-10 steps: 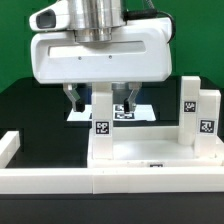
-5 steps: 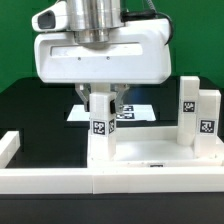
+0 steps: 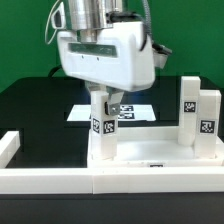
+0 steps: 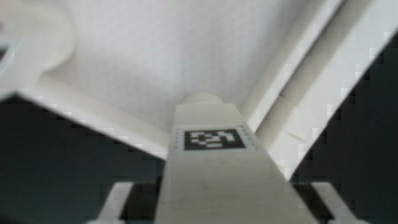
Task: Assemble desk
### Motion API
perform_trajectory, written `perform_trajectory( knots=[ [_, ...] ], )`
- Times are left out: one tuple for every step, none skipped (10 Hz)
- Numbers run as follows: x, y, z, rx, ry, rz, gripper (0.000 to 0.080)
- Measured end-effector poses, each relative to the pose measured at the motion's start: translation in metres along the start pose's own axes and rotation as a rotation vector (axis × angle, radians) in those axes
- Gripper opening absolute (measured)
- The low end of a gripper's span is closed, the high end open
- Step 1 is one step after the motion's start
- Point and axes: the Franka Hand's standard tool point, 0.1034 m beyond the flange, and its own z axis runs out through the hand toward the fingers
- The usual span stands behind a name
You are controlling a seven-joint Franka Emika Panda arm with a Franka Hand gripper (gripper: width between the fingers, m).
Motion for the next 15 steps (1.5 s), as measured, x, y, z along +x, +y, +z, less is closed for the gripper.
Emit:
perform_trajectory(
  knots=[
    [0.001,-0.0035,-0.0002,0.029,-0.007,0.163,0.0289],
    [0.0013,-0.0058,-0.0006,0.047,-0.005,0.274,0.029],
    [-0.0005,-0.0063,-0.0006,0.046,-0.003,0.298,0.029],
    [-0.001,-0.0069,-0.0008,0.044,0.014,0.321,0.029],
    [-0.0019,-0.0073,-0.0007,0.046,0.011,0.324,0.029],
    [-0.0013,-0.0072,-0.0009,0.045,0.014,0.258,0.046],
    [-0.0004,-0.0077,-0.0016,0.042,0.02,0.098,0.0581],
    [0.0002,-0.0073,-0.0025,0.033,0.02,-0.087,0.0581],
    [-0.0006,-0.0066,-0.0024,0.027,0.023,-0.267,0.0635],
    [-0.0022,-0.005,-0.0004,0.022,0.021,-0.375,0.0645],
    [-0.0016,-0.005,-0.0005,0.021,0.023,-0.435,0.0645],
    [-0.0012,-0.0049,-0.0005,0.021,0.024,-0.498,0.0649],
    [-0.0011,-0.0049,-0.0005,0.02,0.024,-0.537,0.0649],
    [-0.0008,-0.0049,-0.0006,0.017,0.027,-0.623,0.0649],
    [0.0003,-0.006,-0.0034,-0.025,0.041,-0.869,0.0649]
  ],
)
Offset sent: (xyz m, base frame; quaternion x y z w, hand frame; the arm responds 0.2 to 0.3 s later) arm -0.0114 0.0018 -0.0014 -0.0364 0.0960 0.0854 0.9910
